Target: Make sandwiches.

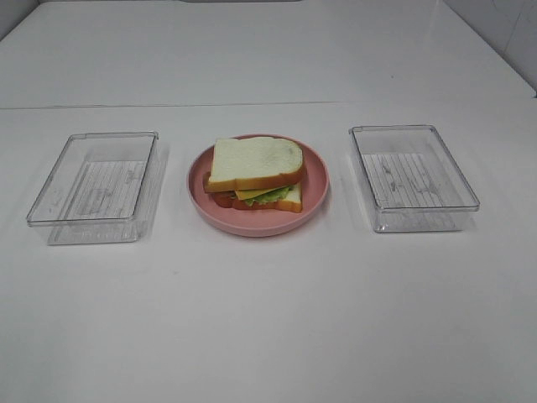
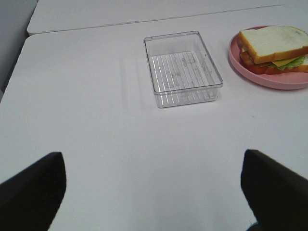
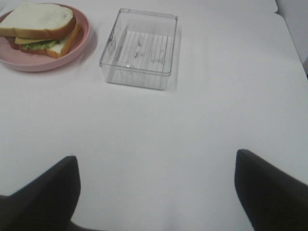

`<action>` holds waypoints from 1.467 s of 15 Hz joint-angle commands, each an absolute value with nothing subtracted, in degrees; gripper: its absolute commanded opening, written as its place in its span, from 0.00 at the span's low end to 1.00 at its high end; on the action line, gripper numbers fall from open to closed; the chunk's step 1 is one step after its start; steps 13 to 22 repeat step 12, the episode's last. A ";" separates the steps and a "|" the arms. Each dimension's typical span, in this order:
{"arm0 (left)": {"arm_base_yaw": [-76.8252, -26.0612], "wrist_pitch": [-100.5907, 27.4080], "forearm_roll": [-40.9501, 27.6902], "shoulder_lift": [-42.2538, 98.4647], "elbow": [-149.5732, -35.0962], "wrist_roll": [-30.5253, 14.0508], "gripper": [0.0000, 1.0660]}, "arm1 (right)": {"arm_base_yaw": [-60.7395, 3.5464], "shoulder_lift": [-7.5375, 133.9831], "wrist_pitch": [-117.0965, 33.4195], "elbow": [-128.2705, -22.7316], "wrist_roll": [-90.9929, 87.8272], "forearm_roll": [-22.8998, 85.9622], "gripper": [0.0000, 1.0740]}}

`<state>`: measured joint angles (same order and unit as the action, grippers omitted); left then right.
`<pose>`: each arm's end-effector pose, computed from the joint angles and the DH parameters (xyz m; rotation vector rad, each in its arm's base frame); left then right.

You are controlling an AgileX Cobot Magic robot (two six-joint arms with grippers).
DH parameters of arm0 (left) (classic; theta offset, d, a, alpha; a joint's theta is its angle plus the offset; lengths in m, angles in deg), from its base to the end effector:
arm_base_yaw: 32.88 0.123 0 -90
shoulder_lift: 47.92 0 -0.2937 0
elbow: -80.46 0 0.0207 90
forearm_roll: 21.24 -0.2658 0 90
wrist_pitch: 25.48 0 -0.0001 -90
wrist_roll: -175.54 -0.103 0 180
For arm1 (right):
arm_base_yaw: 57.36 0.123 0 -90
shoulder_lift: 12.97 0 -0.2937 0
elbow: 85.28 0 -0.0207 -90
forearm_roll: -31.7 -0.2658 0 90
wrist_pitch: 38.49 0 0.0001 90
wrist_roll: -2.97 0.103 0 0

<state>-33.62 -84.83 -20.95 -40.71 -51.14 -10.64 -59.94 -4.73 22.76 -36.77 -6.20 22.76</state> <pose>0.0096 -0.0006 0.2835 0.1213 2.0032 0.0547 0.0112 0.0136 0.2806 -0.1252 2.0461 0.0598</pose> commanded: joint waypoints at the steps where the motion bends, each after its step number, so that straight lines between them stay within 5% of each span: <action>1: -33.40 -84.20 -20.21 -41.85 -50.91 -10.76 0.86 | -60.17 -6.85 22.59 -36.71 -6.14 22.65 0.72; 22: -33.40 -84.20 -20.21 -41.80 -50.91 -10.76 0.86 | -60.17 -6.85 22.53 -36.71 -6.14 22.48 0.72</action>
